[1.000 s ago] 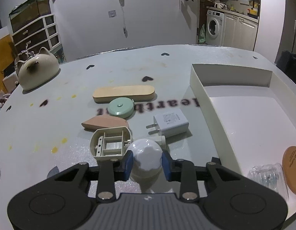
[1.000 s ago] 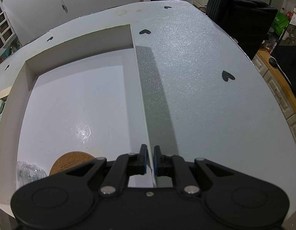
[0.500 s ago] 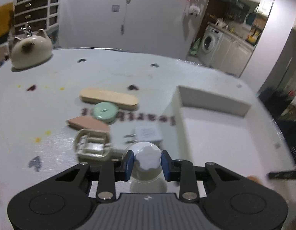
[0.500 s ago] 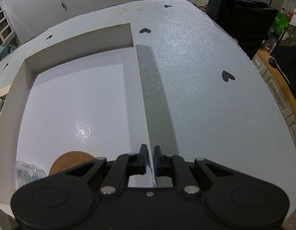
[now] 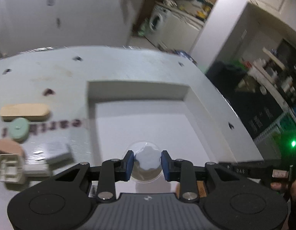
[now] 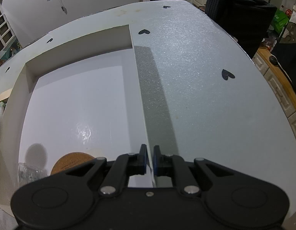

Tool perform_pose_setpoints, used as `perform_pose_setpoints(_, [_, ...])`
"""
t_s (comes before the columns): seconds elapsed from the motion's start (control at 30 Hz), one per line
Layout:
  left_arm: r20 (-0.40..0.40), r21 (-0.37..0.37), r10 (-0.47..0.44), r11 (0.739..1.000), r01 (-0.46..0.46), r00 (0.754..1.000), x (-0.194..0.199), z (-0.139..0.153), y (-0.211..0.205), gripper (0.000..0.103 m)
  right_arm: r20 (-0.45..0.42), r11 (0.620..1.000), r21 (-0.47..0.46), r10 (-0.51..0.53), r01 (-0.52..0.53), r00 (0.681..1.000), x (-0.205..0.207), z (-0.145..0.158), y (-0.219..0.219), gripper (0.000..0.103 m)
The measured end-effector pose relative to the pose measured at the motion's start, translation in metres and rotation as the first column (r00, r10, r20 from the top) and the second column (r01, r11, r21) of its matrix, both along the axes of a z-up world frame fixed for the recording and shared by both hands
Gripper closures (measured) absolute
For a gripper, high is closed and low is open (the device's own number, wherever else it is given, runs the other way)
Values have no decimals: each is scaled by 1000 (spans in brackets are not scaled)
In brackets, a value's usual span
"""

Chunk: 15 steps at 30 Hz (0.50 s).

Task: Organize rigid objects
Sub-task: 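Carry the white cap with the left tool into the tray and lower it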

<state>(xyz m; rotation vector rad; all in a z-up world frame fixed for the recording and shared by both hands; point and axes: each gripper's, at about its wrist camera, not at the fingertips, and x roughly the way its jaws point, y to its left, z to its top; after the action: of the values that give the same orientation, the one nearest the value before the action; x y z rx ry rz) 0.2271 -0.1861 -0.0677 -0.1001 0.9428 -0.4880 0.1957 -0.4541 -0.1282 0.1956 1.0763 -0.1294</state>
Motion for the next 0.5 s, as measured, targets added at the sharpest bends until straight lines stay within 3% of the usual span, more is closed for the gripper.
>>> perform_pose_setpoints(0.23, [-105, 38, -98, 994, 102, 990, 11, -26, -35, 71, 1, 1000, 3, 2, -2, 1000, -1, 0, 0, 96])
perform_pose_setpoints(0.5, [-145, 89, -105, 989, 118, 984, 18, -41, -47, 71, 2, 1000, 4, 2, -2, 1000, 0, 0, -1, 96])
